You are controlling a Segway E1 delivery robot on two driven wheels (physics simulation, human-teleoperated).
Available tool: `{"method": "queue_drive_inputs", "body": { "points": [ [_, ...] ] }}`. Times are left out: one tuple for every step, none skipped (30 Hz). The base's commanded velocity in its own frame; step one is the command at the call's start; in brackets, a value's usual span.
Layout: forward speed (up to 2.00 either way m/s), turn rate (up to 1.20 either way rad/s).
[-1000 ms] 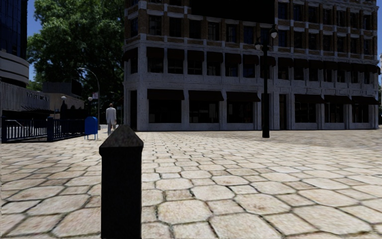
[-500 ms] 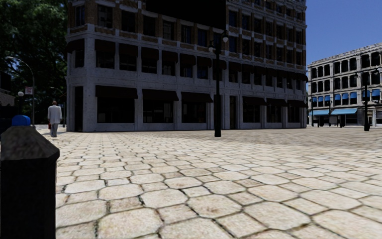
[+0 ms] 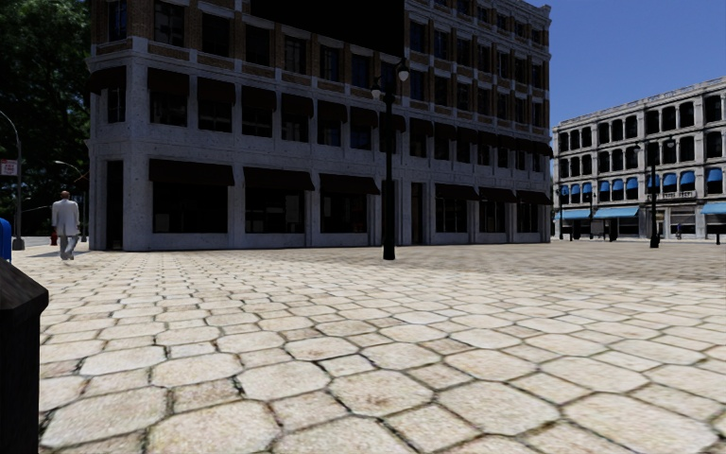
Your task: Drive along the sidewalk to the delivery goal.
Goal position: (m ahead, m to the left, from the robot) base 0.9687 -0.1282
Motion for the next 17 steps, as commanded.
{"method": "queue_drive_inputs", "body": {
  "points": [
    [0.00,0.00],
    [0.00,0.00],
    [0.00,0.00],
    [0.00,0.00],
    [0.00,0.00],
    [0.00,0.00],
    [0.00,0.00],
    [0.00,0.00],
    [0.00,0.00],
    [0.00,0.00],
    [0.00,0.00],
    [0.00,0.00],
    [0.00,0.00],
    [0.00,0.00],
    [0.00,0.00],
    [0.00,0.00],
    [0.00,0.00]
  ]
}}
